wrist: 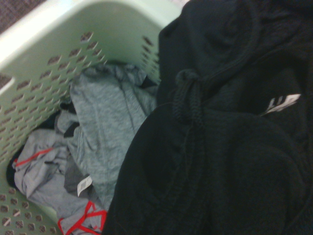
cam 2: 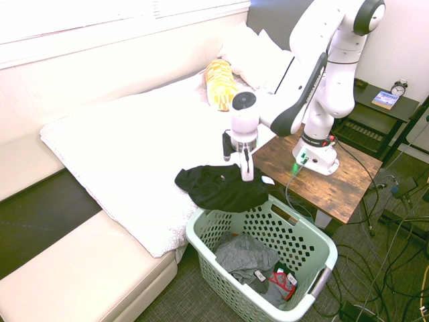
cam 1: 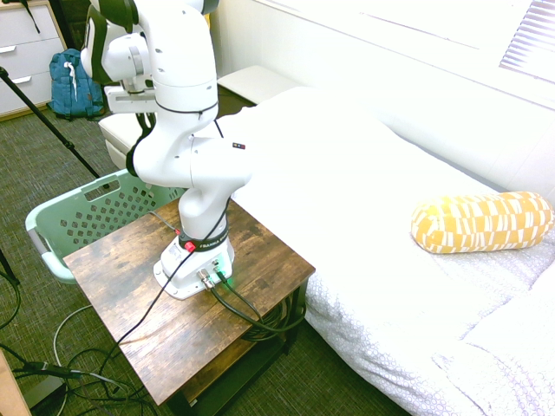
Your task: Put my clothes in the laundry bag
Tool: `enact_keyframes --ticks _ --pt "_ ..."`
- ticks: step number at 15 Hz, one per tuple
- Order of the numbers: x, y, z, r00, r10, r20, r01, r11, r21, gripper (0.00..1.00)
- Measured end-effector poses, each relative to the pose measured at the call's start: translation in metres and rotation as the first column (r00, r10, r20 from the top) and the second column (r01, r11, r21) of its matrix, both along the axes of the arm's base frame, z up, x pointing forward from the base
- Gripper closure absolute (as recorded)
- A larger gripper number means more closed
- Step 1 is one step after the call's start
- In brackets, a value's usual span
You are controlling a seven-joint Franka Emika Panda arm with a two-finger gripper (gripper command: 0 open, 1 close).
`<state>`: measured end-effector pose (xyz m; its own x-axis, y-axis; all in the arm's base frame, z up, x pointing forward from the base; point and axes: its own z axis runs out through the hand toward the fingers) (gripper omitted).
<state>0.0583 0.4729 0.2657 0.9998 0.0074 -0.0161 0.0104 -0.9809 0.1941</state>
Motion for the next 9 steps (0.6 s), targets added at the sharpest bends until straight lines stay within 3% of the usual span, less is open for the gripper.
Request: enact_keyframes --ticks 6,7,9 --pt "-0.120 0.007 -0.087 0.989 0.134 -0.062 -0.140 0.985 -0.099 1.00" --pt "-0.131 0.011 -0.098 0.987 0.139 -0.076 -0.147 0.983 -0.113 0.00" --pt "-0.134 0.022 -0.113 0.987 0.113 -0.110 -0.127 0.983 -0.129 0.00"
